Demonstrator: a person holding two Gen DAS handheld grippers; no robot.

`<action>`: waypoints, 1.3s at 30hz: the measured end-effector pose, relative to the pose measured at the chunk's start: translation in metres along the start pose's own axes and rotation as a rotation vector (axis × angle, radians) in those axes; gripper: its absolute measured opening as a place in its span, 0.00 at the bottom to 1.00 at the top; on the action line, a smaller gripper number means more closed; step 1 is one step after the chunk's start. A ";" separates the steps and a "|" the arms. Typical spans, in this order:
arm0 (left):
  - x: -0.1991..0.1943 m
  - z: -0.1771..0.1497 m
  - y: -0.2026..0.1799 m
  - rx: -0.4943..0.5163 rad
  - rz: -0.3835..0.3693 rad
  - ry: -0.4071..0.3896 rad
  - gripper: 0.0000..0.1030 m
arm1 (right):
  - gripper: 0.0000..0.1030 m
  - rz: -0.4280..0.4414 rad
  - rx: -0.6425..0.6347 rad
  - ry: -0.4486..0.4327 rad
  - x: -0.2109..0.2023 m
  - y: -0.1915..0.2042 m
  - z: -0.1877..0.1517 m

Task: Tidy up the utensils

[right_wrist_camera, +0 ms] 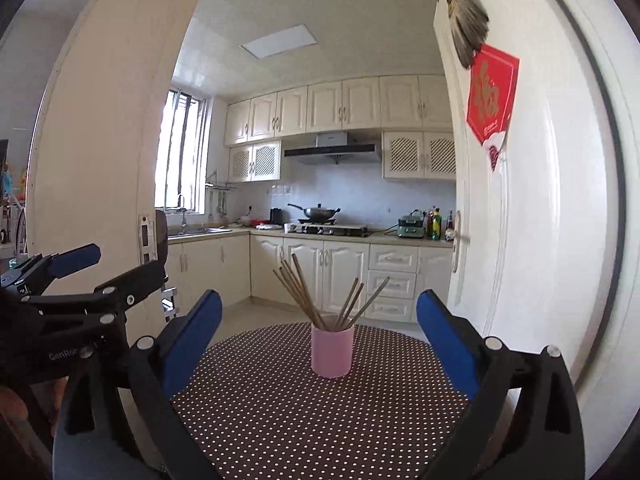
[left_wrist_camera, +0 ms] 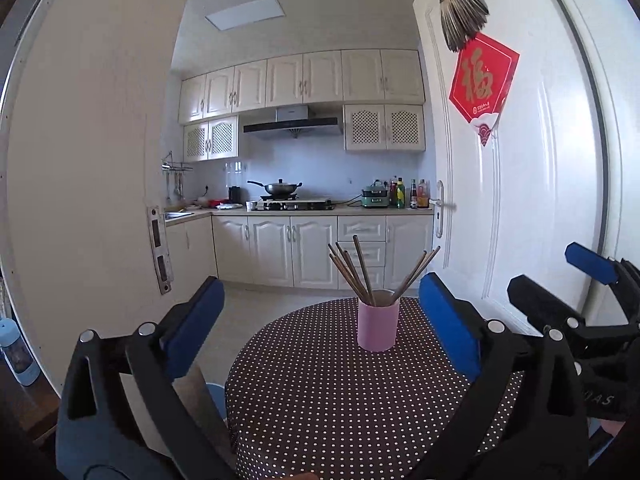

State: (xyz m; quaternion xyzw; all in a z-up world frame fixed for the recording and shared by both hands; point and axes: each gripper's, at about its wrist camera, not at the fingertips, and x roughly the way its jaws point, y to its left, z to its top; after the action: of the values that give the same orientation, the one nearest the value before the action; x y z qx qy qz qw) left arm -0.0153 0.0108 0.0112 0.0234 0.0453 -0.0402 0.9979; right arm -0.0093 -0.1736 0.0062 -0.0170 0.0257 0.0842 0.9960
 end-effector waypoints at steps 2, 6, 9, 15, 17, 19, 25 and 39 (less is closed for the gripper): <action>-0.002 -0.002 0.000 -0.002 -0.002 -0.001 0.94 | 0.92 0.000 0.002 -0.007 -0.002 0.000 0.000; -0.006 -0.004 0.001 -0.003 -0.003 -0.010 0.94 | 0.92 -0.006 0.007 -0.018 -0.005 -0.001 -0.001; -0.007 -0.006 -0.001 0.000 0.003 -0.016 0.94 | 0.92 -0.007 0.009 -0.021 -0.005 -0.002 -0.001; -0.007 -0.008 -0.001 0.006 0.019 -0.026 0.94 | 0.92 -0.006 0.006 -0.019 -0.005 0.000 -0.003; -0.006 -0.007 -0.002 0.003 0.019 -0.028 0.94 | 0.92 -0.004 0.011 -0.020 -0.004 0.000 -0.004; -0.006 -0.006 -0.002 0.004 0.024 -0.031 0.94 | 0.92 -0.004 0.011 -0.017 -0.004 0.000 -0.004; -0.004 -0.006 -0.004 0.012 0.039 -0.033 0.94 | 0.92 -0.001 0.018 -0.010 -0.002 -0.002 -0.005; 0.001 -0.006 -0.010 0.018 0.046 -0.029 0.94 | 0.92 -0.005 0.025 0.003 0.000 -0.005 -0.007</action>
State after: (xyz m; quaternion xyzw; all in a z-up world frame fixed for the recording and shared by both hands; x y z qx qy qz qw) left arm -0.0157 0.0016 0.0048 0.0329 0.0300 -0.0181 0.9988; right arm -0.0089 -0.1786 -0.0009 -0.0049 0.0283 0.0814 0.9963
